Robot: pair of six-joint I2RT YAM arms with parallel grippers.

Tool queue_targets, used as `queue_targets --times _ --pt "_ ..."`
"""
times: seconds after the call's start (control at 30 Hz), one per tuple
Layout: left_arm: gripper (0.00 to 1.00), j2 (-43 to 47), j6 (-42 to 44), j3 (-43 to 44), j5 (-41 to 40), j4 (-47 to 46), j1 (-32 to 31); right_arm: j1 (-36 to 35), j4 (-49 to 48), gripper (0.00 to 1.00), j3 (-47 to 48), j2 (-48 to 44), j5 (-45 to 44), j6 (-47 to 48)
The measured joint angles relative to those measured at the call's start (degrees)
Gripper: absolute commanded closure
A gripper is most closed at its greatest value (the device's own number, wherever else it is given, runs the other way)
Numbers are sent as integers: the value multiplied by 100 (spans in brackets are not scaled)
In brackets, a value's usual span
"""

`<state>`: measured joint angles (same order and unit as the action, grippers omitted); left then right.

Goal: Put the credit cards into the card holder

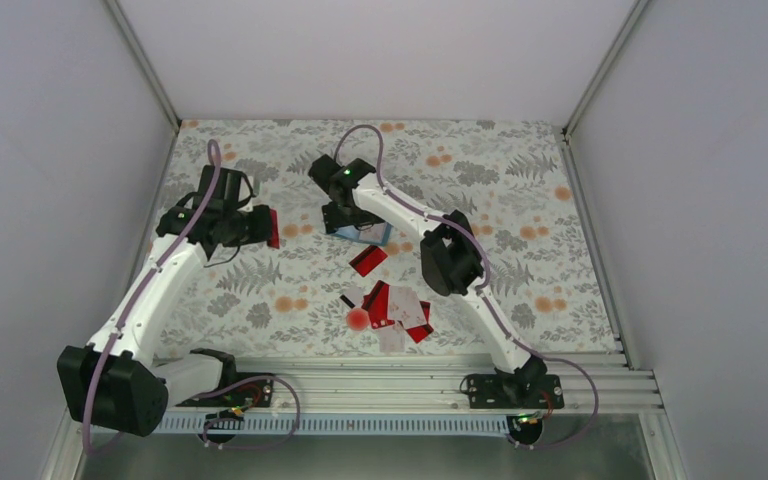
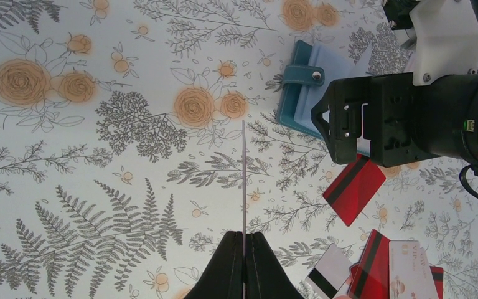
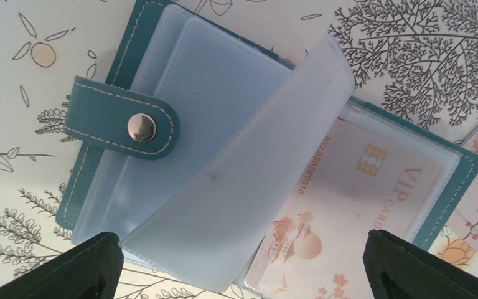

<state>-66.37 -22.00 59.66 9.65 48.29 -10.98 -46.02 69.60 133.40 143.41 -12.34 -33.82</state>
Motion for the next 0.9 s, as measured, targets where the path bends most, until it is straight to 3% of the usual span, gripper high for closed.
queue_targets --times 0.27,0.4,0.6,0.9 --pt "98 -31 -72 0 9 -92 0 -4 -17 2 -37 -4 -358 179" --pt "98 -140 -96 0 44 -179 0 2 -133 4 -568 -208 -444 197" --pt "98 -339 -90 0 160 -343 0 66 -208 16 -1180 -588 -494 170" --pt "97 -691 -66 2 433 -627 0 345 -470 24 -1912 -1294 -573 24"
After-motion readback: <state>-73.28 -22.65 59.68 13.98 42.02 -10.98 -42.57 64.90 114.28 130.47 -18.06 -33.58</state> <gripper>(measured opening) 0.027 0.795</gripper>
